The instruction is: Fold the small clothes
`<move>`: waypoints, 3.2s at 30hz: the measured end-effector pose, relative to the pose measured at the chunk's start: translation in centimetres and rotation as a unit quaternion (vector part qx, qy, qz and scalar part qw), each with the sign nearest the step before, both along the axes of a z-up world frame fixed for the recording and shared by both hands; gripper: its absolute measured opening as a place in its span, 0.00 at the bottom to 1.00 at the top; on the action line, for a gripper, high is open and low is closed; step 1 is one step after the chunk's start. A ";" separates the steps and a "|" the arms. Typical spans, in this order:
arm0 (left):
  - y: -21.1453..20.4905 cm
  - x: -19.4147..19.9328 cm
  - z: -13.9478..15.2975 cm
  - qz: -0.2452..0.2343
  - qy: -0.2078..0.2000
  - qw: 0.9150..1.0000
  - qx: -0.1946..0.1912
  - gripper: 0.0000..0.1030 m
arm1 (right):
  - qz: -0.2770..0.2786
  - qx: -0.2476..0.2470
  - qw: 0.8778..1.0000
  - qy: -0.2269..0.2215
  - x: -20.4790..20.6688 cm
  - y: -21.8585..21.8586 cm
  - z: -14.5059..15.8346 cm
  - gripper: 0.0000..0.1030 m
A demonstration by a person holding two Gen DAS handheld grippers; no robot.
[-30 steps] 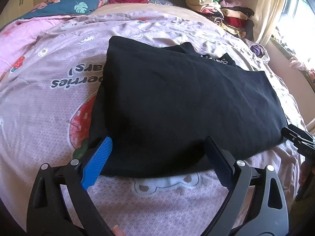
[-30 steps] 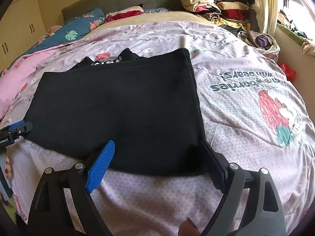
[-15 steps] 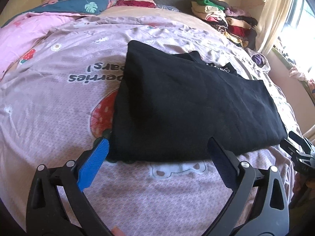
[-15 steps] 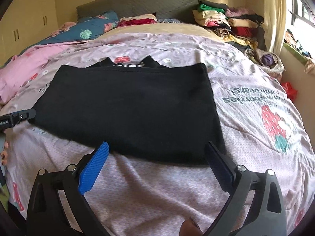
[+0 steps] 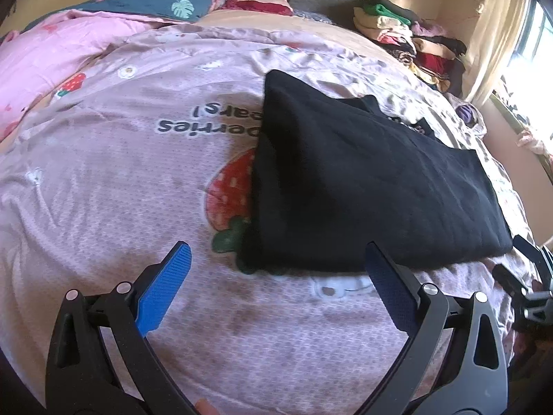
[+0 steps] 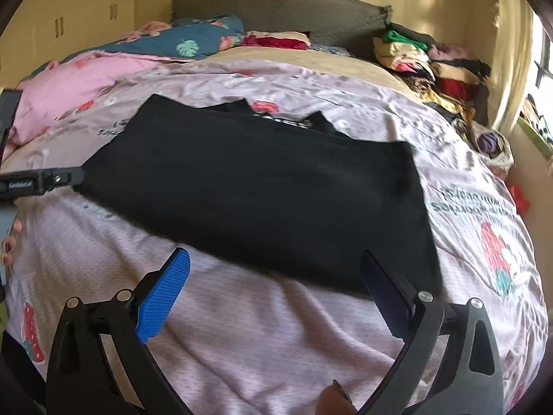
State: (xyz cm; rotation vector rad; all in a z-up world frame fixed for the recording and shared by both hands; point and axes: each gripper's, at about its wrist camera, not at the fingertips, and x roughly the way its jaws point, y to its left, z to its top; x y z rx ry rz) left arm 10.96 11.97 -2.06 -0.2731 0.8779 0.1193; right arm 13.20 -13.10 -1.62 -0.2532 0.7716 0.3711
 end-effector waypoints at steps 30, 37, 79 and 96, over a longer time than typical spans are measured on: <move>5.9 2.9 -0.5 0.054 0.009 0.998 -0.007 0.91 | 0.132 -0.147 0.979 -0.060 0.8 17.7 -3.8 0.96; 6.9 4.5 -1.0 0.062 0.015 0.998 -0.012 0.91 | 0.132 -0.167 0.975 -0.067 2.9 19.6 -4.7 0.96; -0.4 12.8 3.8 -0.057 -0.005 0.981 -0.183 0.24 | 0.088 0.000 0.983 -0.164 0.7 10.9 2.4 0.10; -9.7 13.2 9.0 -0.116 -0.043 0.983 -0.137 0.23 | -0.014 0.084 0.982 -0.167 0.0 1.9 4.6 0.06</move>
